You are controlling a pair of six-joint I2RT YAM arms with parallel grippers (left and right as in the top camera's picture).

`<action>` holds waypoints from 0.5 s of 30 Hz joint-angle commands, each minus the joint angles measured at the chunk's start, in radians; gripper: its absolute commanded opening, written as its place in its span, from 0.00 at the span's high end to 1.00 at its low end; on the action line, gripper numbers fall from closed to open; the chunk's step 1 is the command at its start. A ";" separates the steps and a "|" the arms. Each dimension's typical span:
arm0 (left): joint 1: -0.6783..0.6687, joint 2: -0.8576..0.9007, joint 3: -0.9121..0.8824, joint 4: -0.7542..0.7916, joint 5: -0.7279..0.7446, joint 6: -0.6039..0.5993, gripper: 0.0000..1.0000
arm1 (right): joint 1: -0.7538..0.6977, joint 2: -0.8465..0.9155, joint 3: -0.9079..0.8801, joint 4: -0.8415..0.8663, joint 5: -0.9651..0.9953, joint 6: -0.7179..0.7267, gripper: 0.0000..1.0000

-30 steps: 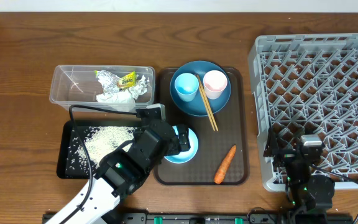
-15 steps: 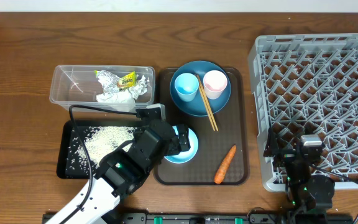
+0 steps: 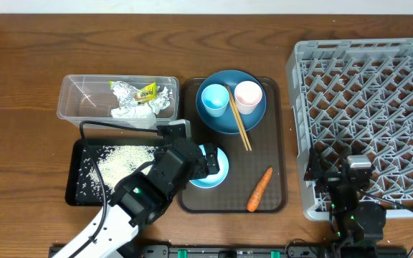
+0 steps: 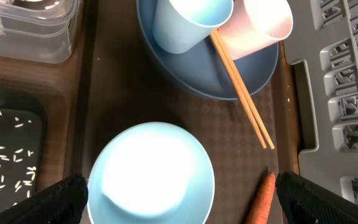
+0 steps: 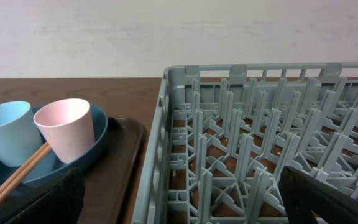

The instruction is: Sort waste into correct bins and load items into the dishwasher rack

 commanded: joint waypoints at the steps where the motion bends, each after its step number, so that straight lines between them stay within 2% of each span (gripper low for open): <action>1: 0.003 0.004 0.019 -0.003 -0.015 0.006 0.00 | -0.001 0.002 -0.001 -0.004 -0.001 -0.005 0.01; 15: 0.003 0.004 0.019 -0.003 -0.015 0.006 0.01 | -0.001 0.002 -0.001 -0.004 -0.001 -0.005 0.01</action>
